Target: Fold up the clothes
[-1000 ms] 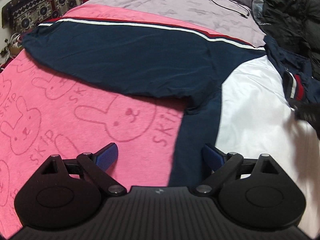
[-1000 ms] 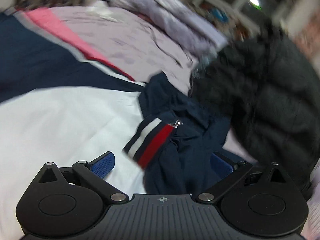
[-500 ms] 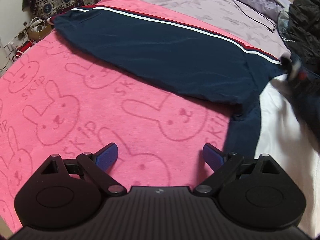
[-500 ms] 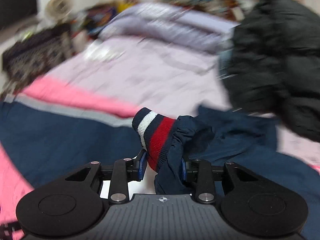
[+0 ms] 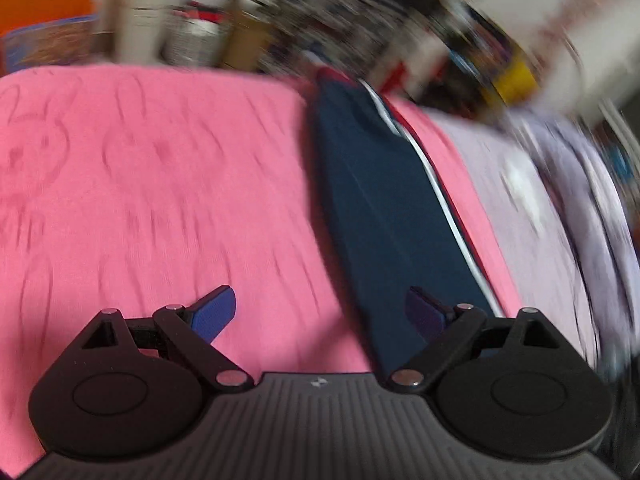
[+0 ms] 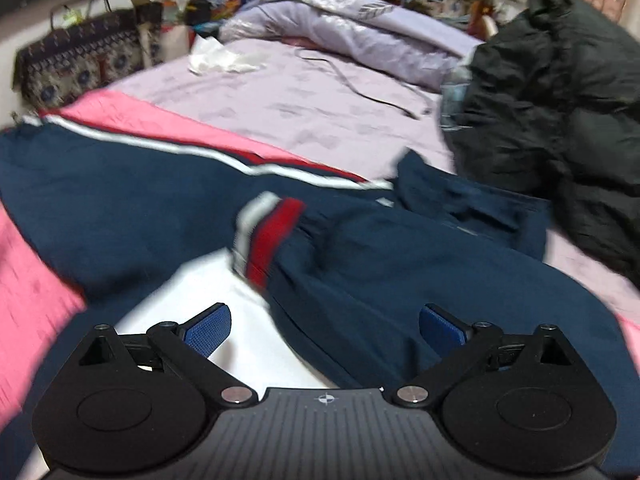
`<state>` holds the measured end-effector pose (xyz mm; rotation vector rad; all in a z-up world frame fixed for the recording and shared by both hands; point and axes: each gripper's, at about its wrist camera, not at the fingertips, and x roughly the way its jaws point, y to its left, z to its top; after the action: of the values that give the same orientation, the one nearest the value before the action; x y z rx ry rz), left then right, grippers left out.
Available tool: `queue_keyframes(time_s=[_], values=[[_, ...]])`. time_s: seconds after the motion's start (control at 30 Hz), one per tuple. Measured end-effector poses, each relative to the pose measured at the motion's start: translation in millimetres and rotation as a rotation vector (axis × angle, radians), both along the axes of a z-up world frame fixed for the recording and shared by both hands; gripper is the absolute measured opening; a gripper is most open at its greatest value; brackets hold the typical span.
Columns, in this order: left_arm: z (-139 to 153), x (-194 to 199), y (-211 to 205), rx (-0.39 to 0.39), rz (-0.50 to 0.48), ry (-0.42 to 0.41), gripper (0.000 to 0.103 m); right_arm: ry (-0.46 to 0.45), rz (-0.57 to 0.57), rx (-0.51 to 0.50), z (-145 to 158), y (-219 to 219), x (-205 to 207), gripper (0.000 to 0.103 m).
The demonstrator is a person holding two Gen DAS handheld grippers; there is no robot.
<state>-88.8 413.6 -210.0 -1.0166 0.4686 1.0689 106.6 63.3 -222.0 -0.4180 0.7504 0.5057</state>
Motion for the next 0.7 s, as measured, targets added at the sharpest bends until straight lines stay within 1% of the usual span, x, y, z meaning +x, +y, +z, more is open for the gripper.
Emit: queue_keyframes(time_s=[0.07,0.17,0.23,0.33,0.4,0.43,0.47,0.5,0.53,0.57,0.63,0.7], values=[[-3.7,4.3,31.3,0.016,0.069,-0.001,0.095,-0.036,-0.014,-0.078,-3.1,-14.1,-9.0,0.102],[-5.4,20.3,63.3,0.062,0.121,0.0,0.102,-0.015,-0.03,-0.168,-10.0,-35.1,-22.0,0.103],[-8.2,30.3,77.2,0.087,0.163,0.011,0.102,0.023,-0.053,-0.197,-14.3,-49.2,-26.9,0.103],[-11.7,42.5,83.2,0.148,0.235,0.027,0.101,0.066,-0.086,-0.214,-17.9,-64.1,-32.7,0.103],[-14.3,50.8,85.2,0.166,0.223,0.042,0.101,0.086,-0.107,-0.214,-18.5,-69.7,-34.6,0.103],[-14.0,54.2,86.3,0.169,0.191,0.047,0.088,0.094,-0.118,-0.212,-18.6,-71.2,-35.0,0.103],[-13.2,56.0,88.4,0.166,0.149,0.039,0.045,0.101,-0.129,-0.21,-18.6,-71.9,-34.9,0.103],[-12.5,57.7,90.0,0.155,0.112,0.024,0.011,0.108,-0.141,-0.204,-18.3,-72.6,-34.7,0.103],[-11.8,58.6,90.6,0.12,0.094,-0.012,0.0,0.115,-0.155,-0.196,-18.1,-73.4,-34.2,0.103],[-9.1,60.1,89.7,0.104,0.08,-0.042,0.0,0.12,-0.167,-0.189,-18.2,-74.2,-33.4,0.103],[9.2,68.3,78.4,0.187,0.063,-0.054,0.0,0.13,-0.187,-0.175,-18.6,-76.4,-31.7,0.103],[36.3,88.0,49.2,0.295,-0.071,-0.054,0.0,0.14,-0.208,-0.161,-19.0,-78.7,-30.0,0.103]])
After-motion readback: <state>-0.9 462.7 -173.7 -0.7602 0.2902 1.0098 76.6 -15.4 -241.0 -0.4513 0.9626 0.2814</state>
